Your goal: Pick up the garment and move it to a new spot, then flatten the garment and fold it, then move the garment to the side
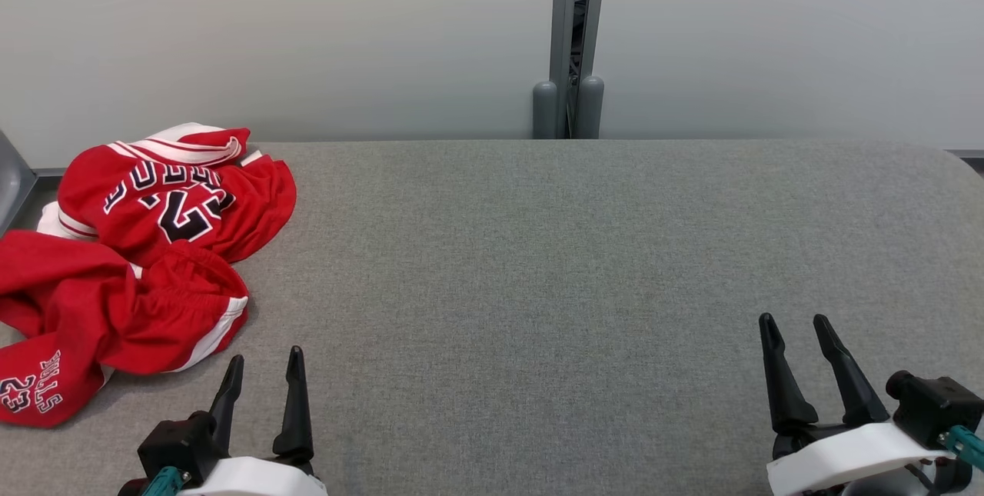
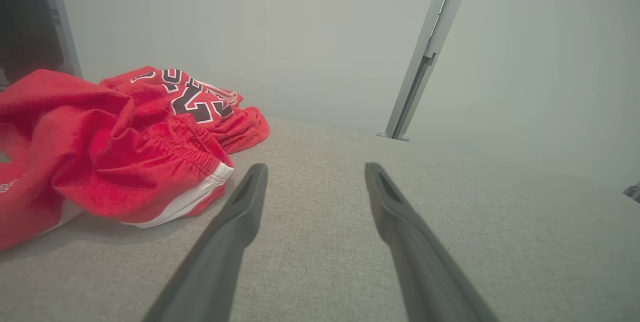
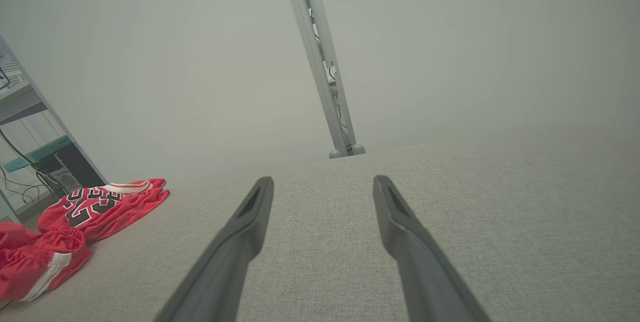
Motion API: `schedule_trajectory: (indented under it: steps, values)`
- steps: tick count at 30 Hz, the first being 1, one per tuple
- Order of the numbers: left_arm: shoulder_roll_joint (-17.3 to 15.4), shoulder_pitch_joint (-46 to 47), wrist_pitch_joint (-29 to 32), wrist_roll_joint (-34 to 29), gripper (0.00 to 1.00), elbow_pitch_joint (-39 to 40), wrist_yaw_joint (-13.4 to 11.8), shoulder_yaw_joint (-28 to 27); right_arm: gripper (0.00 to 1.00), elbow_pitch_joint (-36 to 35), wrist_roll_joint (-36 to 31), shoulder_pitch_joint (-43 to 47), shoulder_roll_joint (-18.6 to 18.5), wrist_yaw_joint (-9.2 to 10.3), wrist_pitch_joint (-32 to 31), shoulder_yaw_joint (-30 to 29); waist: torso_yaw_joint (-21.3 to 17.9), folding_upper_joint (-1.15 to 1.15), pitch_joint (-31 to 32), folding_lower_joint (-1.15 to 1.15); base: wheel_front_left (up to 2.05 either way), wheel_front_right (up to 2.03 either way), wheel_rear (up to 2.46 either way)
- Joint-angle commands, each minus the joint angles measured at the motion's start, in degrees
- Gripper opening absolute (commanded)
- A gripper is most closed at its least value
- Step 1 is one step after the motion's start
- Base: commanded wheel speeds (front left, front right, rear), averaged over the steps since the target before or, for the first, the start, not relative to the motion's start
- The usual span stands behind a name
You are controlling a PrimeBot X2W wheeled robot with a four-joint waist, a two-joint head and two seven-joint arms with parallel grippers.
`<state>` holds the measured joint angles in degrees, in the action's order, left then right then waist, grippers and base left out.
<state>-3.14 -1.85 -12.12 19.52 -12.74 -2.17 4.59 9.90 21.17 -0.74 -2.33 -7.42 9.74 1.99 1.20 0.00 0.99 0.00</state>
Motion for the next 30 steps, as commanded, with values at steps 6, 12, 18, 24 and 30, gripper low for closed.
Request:
schedule_trajectory:
  steps: [6,12,18,24,30]
  values:
    - [-0.77,0.19,-0.86,-3.87,1.0,-0.1,-0.73,-0.18,1.0,0.16,-3.65,0.07,-0.6,-0.09,1.64,0.28,0.03,0.0,0.11,0.0,0.0,0.0,0.0]
    - [-0.91,0.47,-1.3,-6.48,1.0,-0.66,-1.02,-0.17,1.0,0.63,-6.31,0.07,-0.63,-0.1,2.48,0.49,0.05,0.0,0.22,0.0,0.0,0.0,0.0]
    - [-0.84,0.5,-1.78,-8.33,1.0,-1.16,-1.08,-0.38,1.0,1.04,-8.62,0.17,-0.67,-0.11,3.38,0.43,0.04,0.0,0.34,0.0,0.0,0.0,0.0]
    - [-0.82,0.48,-2.21,-10.43,1.0,-1.65,-1.26,-0.38,1.0,1.31,-10.86,0.21,-0.71,-0.11,4.27,0.75,0.06,0.0,0.42,0.0,0.0,0.0,0.0]
    - [-0.74,0.4,-2.78,-12.83,1.0,-2.11,-1.6,-0.33,1.0,1.56,-13.5,0.38,-0.76,-0.11,5.14,1.06,0.13,0.0,0.45,0.0,0.0,0.0,0.0]
